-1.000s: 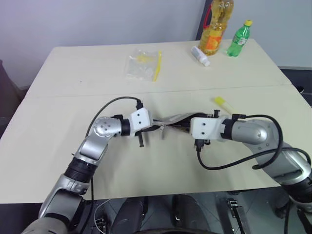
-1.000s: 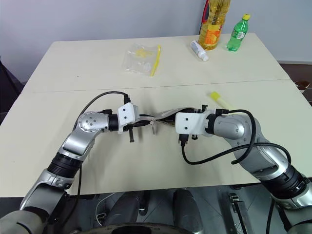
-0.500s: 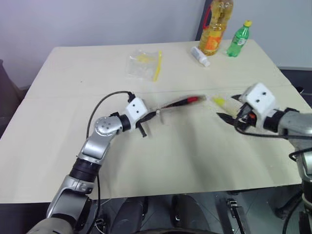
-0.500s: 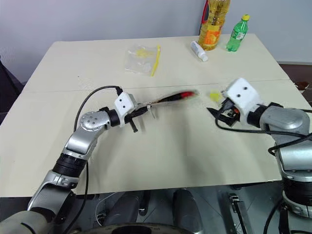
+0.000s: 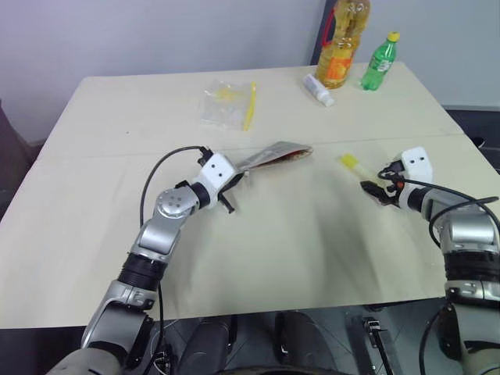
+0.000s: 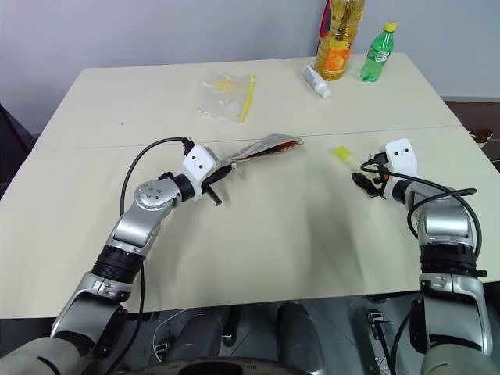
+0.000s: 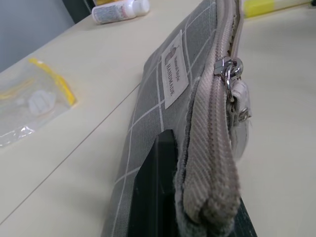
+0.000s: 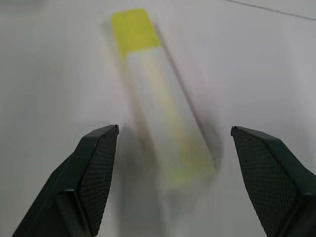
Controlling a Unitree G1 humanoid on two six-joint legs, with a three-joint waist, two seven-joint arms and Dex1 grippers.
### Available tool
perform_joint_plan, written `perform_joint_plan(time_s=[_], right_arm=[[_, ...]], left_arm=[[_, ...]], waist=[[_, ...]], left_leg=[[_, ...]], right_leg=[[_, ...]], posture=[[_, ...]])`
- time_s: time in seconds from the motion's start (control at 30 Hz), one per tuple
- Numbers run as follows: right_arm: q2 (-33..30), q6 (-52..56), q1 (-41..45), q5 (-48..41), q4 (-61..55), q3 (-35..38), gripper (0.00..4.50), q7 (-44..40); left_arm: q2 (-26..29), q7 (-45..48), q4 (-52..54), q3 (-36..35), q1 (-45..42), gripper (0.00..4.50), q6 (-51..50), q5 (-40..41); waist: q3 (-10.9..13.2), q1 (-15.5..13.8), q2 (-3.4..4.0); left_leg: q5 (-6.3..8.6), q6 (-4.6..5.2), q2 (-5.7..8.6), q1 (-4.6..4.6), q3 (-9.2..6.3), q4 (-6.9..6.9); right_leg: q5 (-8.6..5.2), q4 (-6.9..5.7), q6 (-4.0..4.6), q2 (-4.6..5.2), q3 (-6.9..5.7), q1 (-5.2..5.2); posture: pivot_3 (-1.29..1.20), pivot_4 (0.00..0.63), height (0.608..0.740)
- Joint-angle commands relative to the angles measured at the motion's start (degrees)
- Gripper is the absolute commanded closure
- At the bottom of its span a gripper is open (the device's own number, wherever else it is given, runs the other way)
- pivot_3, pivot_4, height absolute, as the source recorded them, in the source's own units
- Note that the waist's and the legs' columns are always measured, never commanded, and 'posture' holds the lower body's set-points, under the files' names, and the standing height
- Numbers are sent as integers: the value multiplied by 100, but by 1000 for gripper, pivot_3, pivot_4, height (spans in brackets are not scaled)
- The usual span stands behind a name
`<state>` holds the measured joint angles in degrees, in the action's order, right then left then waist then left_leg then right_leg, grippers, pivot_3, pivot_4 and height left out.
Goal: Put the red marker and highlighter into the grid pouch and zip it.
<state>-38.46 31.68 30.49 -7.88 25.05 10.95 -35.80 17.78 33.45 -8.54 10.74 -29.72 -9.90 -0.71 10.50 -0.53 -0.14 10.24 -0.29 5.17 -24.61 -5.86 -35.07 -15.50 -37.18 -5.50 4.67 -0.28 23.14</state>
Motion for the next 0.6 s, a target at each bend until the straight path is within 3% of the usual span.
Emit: perform_joint_plan(time_s=[0.03, 0.17, 0.37, 0.47, 0.6], right_arm=[[49, -60, 146, -193, 60, 100, 1597, -66], [28, 72, 35, -326, -306, 108, 3571, -63], [-563, -74, -920, -135, -2703, -247, 3641, -424], [-841, 75, -1440, -504, -3960, -139, 3641, -798], [-950, 562, -1615, -899, -4758, 69, 3641, -866]], left_arm=[[48, -78, 132, -78, 49, 4500, -62, -27], [46, -104, 165, -119, 84, 4500, -117, 16], [54, 32, 207, -156, 116, 4500, -88, 153], [55, 162, 221, -155, 108, 4500, -49, 239], [14, 339, 280, -120, 98, 4500, -12, 373]], waist=[[0, 0, 0], [0, -3, 0], [0, -12, 3], [1, -17, 2], [1, -17, 2]], left_leg=[[0, 0, 0, 0, 0, 0], [0, 0, 0, 0, 0, -2], [1, -1, 0, -2, 0, 3], [1, -1, 0, -3, -1, 2], [2, -1, -2, -2, -2, -5]], right_leg=[[0, 0, 0, 0, 0, 0], [1, -2, 0, 0, 1, -1], [0, -1, -1, 2, 1, 5], [0, 0, -2, 3, 1, 5], [-1, 0, -1, 2, 1, 0]], posture=[[0, 150, 740], [0, 150, 740], [0, 150, 740], [0, 150, 740], [0, 150, 740]])
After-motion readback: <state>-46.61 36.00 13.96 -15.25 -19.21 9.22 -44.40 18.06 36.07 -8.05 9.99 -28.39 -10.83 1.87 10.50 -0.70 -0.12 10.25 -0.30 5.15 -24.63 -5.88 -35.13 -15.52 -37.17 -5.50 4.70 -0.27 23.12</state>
